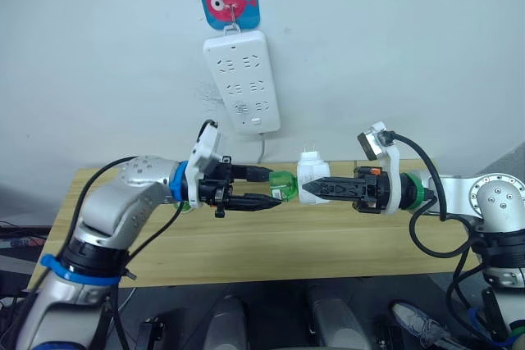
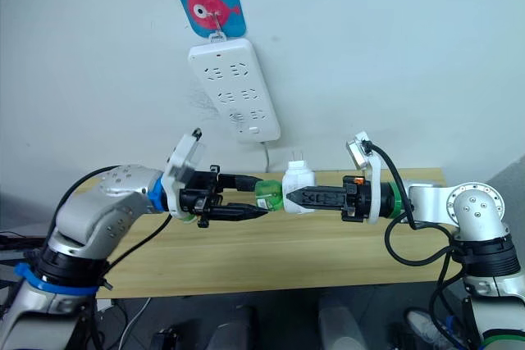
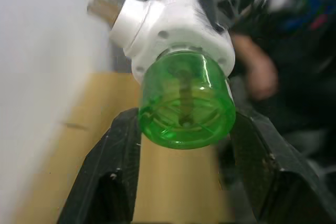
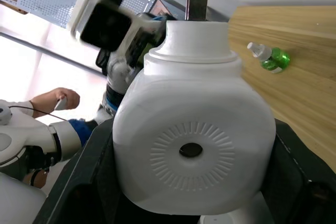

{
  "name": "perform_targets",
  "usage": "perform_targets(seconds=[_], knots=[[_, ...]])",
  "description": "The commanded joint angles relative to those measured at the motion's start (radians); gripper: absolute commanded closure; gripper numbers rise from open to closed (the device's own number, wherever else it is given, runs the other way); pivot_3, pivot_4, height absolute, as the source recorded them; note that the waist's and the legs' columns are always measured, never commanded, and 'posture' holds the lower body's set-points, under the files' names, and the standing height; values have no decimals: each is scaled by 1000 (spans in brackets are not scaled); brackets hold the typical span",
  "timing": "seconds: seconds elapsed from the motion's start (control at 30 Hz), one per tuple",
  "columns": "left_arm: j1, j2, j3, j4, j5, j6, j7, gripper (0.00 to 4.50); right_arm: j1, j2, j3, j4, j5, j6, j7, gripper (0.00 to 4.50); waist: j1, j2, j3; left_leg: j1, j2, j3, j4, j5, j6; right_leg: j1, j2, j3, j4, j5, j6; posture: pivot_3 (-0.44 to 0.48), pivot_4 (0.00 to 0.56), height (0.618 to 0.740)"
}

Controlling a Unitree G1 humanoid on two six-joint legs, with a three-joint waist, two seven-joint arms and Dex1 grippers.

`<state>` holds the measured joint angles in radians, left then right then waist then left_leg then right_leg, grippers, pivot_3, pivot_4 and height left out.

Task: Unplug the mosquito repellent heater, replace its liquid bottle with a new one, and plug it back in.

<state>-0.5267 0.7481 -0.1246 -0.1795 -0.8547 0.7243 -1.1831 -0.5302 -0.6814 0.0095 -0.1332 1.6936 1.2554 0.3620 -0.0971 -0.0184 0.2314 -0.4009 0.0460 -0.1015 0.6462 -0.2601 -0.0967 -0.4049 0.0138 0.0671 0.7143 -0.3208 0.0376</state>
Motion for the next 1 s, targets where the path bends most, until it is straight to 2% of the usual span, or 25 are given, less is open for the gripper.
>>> perform_targets(seconds=[0.03,0.13,0.2,0.33,0.43,0.47,0.6,0.7,0.77,1.0], knots=[[-102,-1,120,64,-178,248,98,2315,0,-14,-21,-35,1,12,22,1455,-1,0,2,0,0,0,0,0,0,0,0,-1,0,0,0,-118,209,725],[-115,-15,128,46,-144,251,143,2315,2,-14,-23,-38,-7,12,30,1456,-2,0,2,0,0,0,0,0,0,0,0,-1,-1,0,0,-117,209,725],[-100,2,118,29,-138,273,130,2315,3,-13,-23,-39,-11,12,32,1456,-4,1,2,0,0,0,-1,0,0,0,0,-1,-1,0,0,-118,207,725],[-59,11,95,-15,-70,207,104,1012,3,-12,-25,-38,-17,13,35,1456,-7,2,4,0,1,0,-1,0,0,0,0,0,-1,0,0,-117,207,725],[6,5,64,-62,91,1,87,142,2,-9,-29,-37,-22,18,35,1457,-7,3,4,1,1,2,-1,0,0,0,0,2,-1,0,0,-117,207,725],[35,-5,60,-68,152,-116,54,0,2,-7,-30,-37,-23,19,34,1457,-5,3,4,1,1,3,-1,0,-1,0,-1,2,-1,0,0,-117,207,725],[122,-40,27,-48,374,-551,-40,0,3,-4,-35,-34,-29,22,35,1457,4,3,4,1,0,3,-1,0,-1,0,-1,2,-2,0,-1,-120,208,725],[154,-107,33,-18,442,-801,-72,0,2,-3,-36,-32,-28,23,33,1457,13,2,5,0,0,4,-1,0,0,0,-1,3,-2,0,-1,-121,208,725],[164,-144,36,2,461,-889,-71,0,2,-3,-37,-31,-28,23,33,1457,14,2,5,0,0,4,0,0,0,0,-1,3,-2,0,-1,-120,207,725],[154,-212,10,70,511,-994,-43,0,-3,0,-34,-31,-21,24,29,1457,13,2,5,0,0,4,0,0,0,0,-1,3,-2,0,0,-124,208,725]])
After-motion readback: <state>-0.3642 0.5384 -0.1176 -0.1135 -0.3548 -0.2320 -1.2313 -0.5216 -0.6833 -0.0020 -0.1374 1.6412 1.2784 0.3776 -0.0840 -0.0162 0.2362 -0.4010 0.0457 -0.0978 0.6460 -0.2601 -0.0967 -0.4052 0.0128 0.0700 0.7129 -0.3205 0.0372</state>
